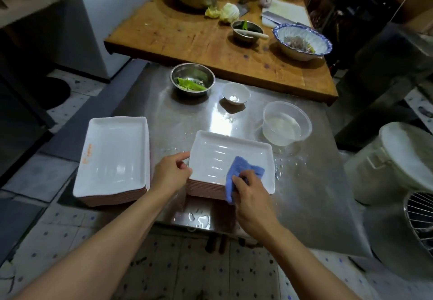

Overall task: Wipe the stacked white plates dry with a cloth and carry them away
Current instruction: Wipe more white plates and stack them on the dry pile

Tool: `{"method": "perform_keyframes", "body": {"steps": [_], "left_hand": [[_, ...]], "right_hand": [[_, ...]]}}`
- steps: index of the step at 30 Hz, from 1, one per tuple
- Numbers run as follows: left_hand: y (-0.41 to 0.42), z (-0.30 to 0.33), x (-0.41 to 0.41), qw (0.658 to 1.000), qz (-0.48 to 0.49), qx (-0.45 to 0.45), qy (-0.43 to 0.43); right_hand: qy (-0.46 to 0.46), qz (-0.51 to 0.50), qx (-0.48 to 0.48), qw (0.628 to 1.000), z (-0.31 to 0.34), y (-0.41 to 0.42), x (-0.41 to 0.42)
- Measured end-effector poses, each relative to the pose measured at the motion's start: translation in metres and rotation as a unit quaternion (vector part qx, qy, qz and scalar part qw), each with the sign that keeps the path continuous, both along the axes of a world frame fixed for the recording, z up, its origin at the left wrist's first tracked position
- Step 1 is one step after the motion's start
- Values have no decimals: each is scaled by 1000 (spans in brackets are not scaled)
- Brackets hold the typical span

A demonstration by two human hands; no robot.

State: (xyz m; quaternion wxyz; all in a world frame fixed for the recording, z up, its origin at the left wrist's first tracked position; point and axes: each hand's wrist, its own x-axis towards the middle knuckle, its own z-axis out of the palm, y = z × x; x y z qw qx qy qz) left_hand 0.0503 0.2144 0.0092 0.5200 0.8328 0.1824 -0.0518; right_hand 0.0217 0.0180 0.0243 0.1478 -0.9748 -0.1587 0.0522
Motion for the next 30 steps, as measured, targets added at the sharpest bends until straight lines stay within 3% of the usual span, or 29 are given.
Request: {"method": "perform_keyframes", "body": {"steps": [5,9,16,20,25,30], "left_hand": [[5,-3,4,999,-8,-47,12],[4,-7,4,1000,-11,-28,-1],[-2,-5,5,994,-10,99,-36],[-6,-3,4,994,28,95,-49],[-7,-4,1,994,40,84,-64],[-9,-6,-2,994,45,70,-67]], "right_hand": [[26,62,52,996,-5,56,14],[56,36,92,994,-5,76,32],[-3,28,14,1000,-8,82,78],[-49,10,-39,998,-12,60,92],[-86,-120,-87,985,-7,-10,89],[-65,-104,-130,984,1,-31,77]]}}
